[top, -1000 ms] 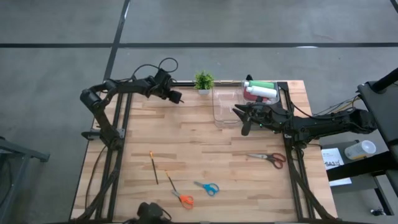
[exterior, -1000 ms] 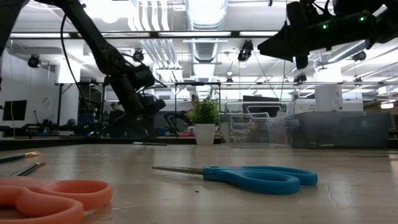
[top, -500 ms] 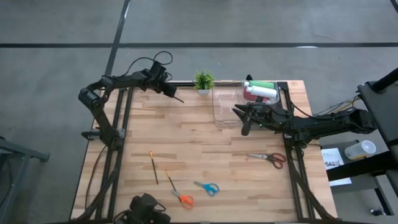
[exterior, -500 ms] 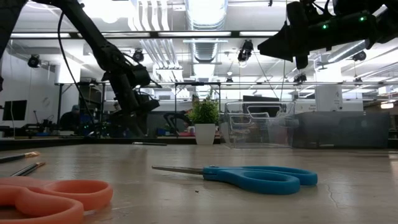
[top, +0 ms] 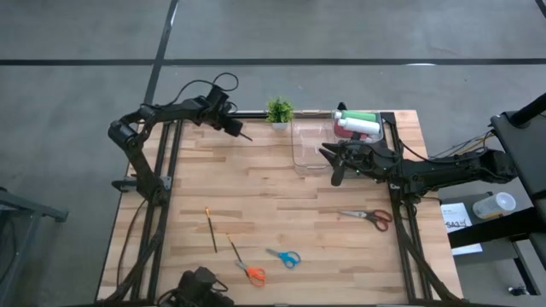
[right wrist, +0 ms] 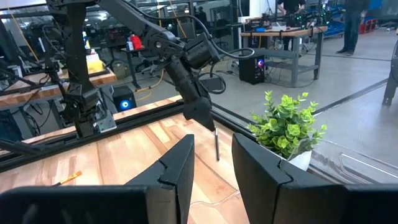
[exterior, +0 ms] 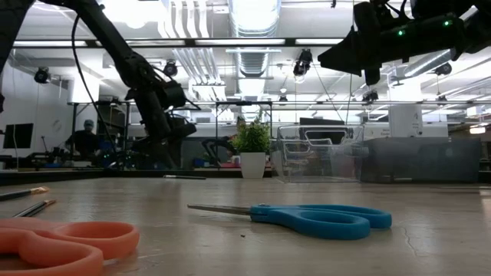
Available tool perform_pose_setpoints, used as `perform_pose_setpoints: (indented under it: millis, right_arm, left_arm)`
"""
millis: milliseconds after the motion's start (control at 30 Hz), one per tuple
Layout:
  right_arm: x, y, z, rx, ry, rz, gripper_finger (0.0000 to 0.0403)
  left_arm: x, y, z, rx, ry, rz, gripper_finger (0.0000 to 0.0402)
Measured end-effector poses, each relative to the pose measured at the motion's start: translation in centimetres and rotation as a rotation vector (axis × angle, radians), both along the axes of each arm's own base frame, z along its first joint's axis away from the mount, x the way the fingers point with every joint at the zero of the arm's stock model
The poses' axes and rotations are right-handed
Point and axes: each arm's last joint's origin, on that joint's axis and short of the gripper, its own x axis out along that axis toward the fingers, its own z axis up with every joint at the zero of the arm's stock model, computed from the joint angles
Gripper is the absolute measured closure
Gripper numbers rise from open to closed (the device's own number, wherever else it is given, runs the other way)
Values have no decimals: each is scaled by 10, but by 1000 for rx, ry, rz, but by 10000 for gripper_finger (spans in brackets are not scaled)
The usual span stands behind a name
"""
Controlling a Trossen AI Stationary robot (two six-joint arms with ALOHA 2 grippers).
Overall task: Pick & Place Paint Supplies
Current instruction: Put the silver paintbrush into the black bin
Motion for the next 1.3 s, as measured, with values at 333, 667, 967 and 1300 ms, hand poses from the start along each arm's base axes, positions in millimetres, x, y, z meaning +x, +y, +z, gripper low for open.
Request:
perform_pose_setpoints:
  millis: [333,667,967,1300]
  right_arm:
    - [0,0,0,0,0,0,296]
    - [0,0,0,0,0,0,296]
    - [0,0,0,0,1,0,296]
    - [0,0,0,0,0,0,296]
  left_arm:
    - [0,-2,-4,-52,-7,-1,247]
    - [13,10,-25,-164,65,-35,246]
    - [22,9,11,-151,44,-32,246]
    - [28,16,20,-82,9,-34,247]
